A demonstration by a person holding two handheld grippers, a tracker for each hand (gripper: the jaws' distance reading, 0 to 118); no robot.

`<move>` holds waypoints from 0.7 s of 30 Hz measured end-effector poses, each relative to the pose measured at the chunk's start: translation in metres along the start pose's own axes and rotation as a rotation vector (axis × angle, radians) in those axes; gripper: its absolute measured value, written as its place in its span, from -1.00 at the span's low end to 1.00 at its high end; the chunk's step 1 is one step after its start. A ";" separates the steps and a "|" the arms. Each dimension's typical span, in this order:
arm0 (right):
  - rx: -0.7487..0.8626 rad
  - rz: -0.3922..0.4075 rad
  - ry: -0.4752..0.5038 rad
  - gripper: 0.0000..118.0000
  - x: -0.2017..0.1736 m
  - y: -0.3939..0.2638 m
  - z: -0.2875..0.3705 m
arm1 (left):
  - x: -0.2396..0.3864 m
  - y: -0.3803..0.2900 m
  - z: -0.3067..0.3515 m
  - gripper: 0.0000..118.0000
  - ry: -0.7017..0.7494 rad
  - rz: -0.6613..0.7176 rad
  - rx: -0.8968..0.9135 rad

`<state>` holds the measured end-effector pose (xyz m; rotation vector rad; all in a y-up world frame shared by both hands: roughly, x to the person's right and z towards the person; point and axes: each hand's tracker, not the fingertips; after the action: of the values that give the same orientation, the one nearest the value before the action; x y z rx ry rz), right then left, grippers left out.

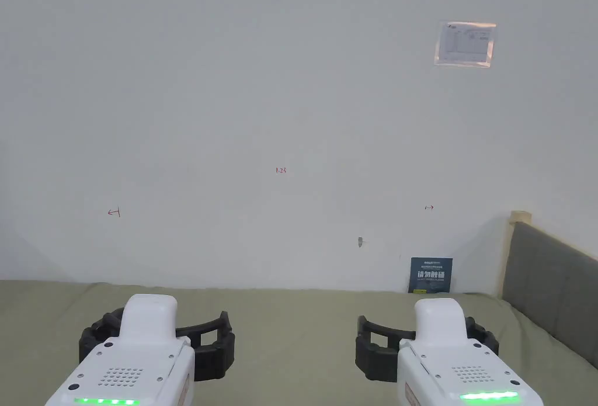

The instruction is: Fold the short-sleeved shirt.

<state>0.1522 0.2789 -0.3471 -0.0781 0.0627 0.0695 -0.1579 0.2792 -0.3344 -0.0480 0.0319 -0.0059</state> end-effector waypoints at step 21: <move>-0.006 0.011 -0.042 -1.00 0.012 -0.006 0.002 | 0.010 -0.004 0.003 -0.88 -0.020 -0.014 0.014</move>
<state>0.1650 0.2738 -0.3452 -0.0824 0.0214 0.0820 -0.1482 0.2753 -0.3311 -0.0345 0.0112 -0.0197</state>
